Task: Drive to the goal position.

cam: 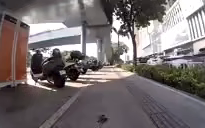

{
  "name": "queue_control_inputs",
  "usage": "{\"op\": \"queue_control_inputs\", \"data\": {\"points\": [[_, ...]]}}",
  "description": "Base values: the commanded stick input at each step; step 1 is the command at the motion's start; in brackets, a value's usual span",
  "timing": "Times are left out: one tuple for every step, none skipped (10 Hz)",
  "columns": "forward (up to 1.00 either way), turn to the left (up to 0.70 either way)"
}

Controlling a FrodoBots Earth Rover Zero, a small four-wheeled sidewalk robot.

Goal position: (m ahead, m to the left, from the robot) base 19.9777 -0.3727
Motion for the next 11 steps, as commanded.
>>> {"op": "queue_control_inputs", "data": {"points": [[0.70,0.00],[0.70,0.00],[0.70,0.00],[0.70,0.00],[0.70,0.00],[0.70,0.00],[0.70,0.00],[0.70,0.00],[0.70,0.00],[0.70,0.01],[0.70,0.02]]}}
